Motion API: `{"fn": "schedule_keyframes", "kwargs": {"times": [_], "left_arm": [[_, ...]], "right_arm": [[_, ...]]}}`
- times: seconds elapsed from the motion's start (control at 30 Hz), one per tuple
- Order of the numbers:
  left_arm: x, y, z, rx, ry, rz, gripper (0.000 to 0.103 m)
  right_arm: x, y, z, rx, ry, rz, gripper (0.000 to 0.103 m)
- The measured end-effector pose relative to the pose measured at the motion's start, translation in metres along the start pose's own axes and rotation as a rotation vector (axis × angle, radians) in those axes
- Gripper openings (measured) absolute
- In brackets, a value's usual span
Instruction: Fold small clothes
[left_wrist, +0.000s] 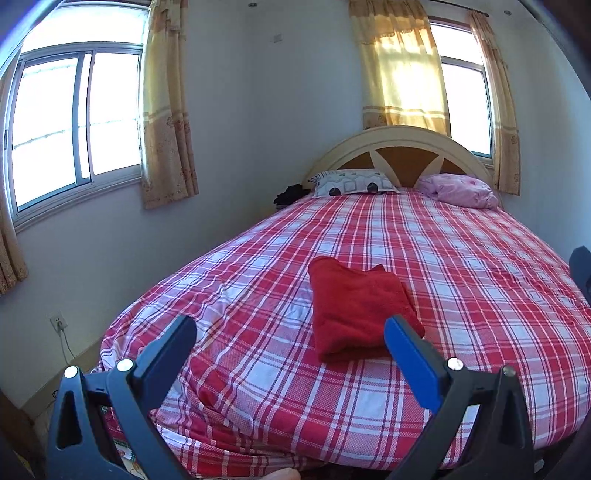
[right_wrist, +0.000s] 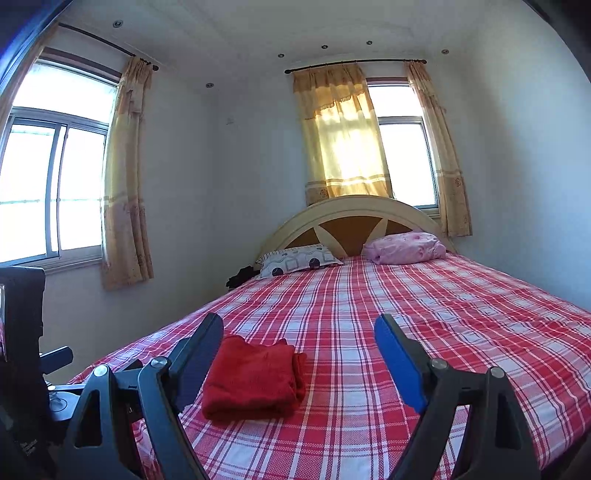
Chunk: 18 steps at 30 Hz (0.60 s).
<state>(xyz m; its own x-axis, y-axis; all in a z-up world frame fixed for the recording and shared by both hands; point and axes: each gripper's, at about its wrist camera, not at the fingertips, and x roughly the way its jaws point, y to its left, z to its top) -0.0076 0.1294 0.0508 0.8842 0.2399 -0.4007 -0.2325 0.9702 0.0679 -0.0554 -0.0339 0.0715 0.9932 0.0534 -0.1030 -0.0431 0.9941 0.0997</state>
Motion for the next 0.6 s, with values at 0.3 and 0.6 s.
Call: {"fn": "schedule_keyframes", "kwargs": {"times": [0.3, 0.6], "left_arm": [[0.0, -0.0012, 0.0012, 0.011, -0.003, 0.007, 0.103], [0.0016, -0.0012, 0.0008, 0.021, 0.003, 0.013, 0.103]], "right_arm": [[0.0011, -0.0021, -0.0008, 0.003, 0.008, 0.003, 0.084], [0.0011, -0.0055, -0.001, 0.008, 0.014, 0.007, 0.084]]}}
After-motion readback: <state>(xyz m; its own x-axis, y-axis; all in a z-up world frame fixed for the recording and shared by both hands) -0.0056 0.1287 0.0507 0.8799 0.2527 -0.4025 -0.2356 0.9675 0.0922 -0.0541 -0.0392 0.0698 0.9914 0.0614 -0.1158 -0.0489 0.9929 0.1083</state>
